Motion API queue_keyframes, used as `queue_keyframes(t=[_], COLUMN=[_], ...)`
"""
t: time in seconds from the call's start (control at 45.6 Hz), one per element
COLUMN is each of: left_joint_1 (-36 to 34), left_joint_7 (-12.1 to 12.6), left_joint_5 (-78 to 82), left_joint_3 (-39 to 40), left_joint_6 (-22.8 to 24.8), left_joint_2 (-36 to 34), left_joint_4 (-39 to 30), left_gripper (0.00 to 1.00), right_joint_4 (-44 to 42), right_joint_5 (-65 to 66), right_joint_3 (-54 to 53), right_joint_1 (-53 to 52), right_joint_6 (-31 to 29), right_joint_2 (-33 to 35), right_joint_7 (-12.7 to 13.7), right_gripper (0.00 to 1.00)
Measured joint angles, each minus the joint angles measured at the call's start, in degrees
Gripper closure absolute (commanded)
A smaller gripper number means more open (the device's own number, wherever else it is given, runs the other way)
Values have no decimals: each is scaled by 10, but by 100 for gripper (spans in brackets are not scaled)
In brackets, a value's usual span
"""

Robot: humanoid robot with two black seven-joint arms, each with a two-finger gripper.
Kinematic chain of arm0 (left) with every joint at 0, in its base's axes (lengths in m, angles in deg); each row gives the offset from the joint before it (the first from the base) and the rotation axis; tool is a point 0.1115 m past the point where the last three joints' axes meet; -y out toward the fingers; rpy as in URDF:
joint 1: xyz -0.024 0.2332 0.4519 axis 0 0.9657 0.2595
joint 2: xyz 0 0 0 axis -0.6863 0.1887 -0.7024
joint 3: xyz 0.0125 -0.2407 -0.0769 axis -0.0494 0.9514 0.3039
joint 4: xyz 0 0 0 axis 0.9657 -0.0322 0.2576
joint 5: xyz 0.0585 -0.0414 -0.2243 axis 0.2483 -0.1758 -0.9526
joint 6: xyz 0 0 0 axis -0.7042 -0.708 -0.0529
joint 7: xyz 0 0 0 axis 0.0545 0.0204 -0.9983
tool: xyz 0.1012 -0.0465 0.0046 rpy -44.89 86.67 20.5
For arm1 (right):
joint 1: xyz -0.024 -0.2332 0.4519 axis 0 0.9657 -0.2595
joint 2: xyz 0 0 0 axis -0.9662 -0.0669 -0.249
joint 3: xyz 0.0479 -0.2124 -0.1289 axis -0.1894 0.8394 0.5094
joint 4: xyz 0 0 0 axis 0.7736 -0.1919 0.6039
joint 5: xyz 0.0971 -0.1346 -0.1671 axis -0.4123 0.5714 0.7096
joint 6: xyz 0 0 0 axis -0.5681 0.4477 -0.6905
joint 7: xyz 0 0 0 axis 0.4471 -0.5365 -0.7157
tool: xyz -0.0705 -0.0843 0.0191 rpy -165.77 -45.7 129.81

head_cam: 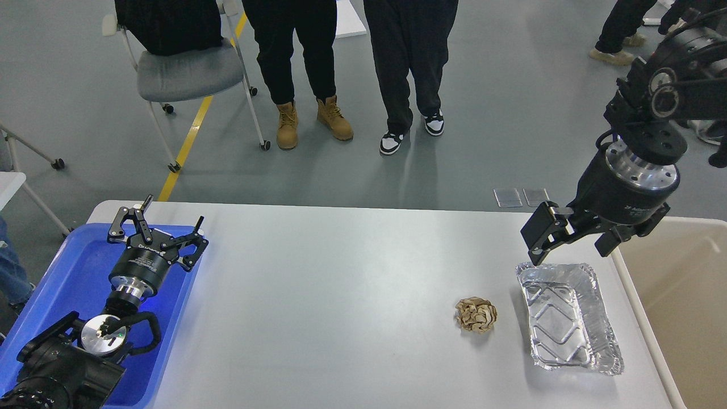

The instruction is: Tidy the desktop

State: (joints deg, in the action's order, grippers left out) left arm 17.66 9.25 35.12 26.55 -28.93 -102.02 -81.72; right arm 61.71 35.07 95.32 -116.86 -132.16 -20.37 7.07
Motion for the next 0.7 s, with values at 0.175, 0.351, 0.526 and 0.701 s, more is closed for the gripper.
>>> queue_keyframes(t=[0.175,0.351,0.526,0.701], left_joint_1=[0,0,0,0], left_joint_7=[0,1,1,0], left_joint_5=[0,-1,-1,-1], left_joint_3=[0,0,0,0], left_joint_6=[0,0,0,0], left_joint_2=[0,0,0,0], left_joint_4=[0,0,0,0], left_gripper=[0,0,0,0], right_joint_4=[-1,-8,-25,-42], right_joint_5=[0,1,2,5], right_joint_3=[0,0,-5,-15], right_joint_1=[2,10,30,62], right_joint_6=[0,0,0,0], right_joint_2=[0,3,8,14], right_joint_7=[0,0,0,0], right_gripper=[0,0,0,0])
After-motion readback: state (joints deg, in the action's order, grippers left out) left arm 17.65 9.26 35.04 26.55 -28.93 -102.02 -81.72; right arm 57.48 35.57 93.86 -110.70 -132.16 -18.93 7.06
